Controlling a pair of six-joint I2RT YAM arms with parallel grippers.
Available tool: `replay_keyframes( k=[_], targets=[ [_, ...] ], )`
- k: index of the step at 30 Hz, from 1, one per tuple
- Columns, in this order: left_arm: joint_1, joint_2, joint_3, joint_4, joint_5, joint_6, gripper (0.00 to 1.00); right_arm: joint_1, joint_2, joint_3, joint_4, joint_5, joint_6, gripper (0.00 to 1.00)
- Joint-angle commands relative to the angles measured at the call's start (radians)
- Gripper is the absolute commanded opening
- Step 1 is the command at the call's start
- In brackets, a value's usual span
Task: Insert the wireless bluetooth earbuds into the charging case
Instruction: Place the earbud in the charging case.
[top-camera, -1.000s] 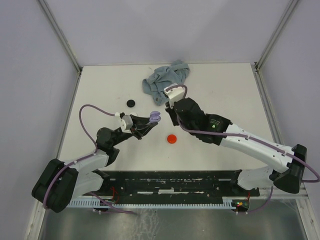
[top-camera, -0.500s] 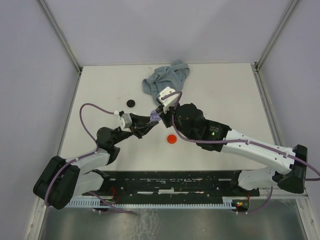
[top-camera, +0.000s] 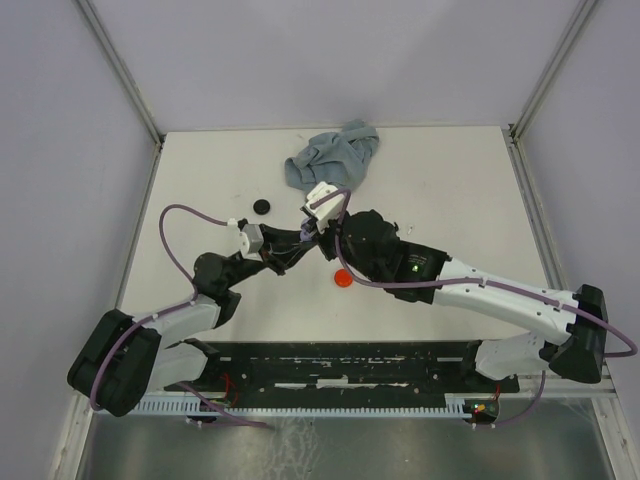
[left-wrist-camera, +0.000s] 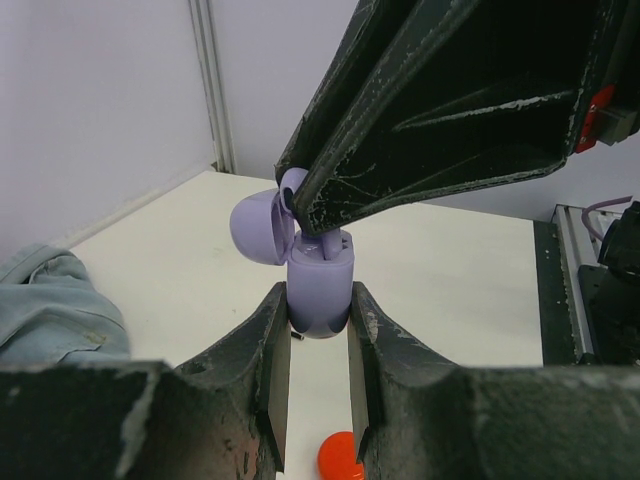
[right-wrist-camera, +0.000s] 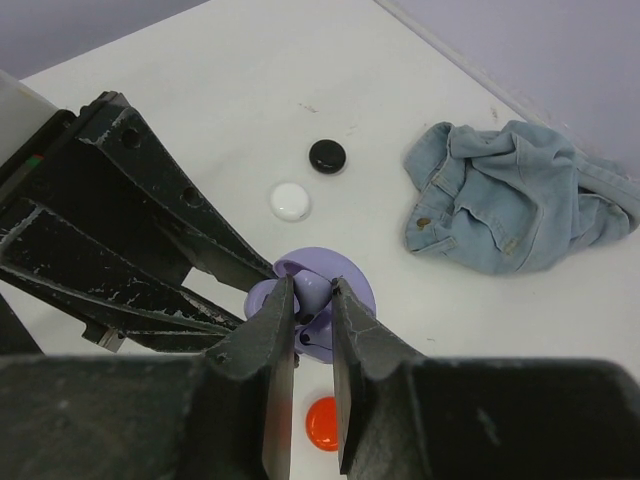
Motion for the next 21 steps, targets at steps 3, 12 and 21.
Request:
replay_keyframes(
  k=[3, 12, 21],
  targets=[
    [-0.006, 0.004, 0.039, 0.075, -0.026, -0.047, 0.03, 0.005, -0.004, -0.01, 0.034, 0.003, -0.028, 0.15],
    [-0.005, -0.001, 0.043, 0.058, -0.057, -0.076, 0.03, 0.006, -0.01, -0.009, 0.011, -0.06, -0.023, 0.28],
    [-0.006, 0.002, 0.025, 0.053, -0.024, -0.073, 0.03, 0.003, -0.037, 0.068, -0.123, -0.095, 0.004, 0.52]
  ],
)
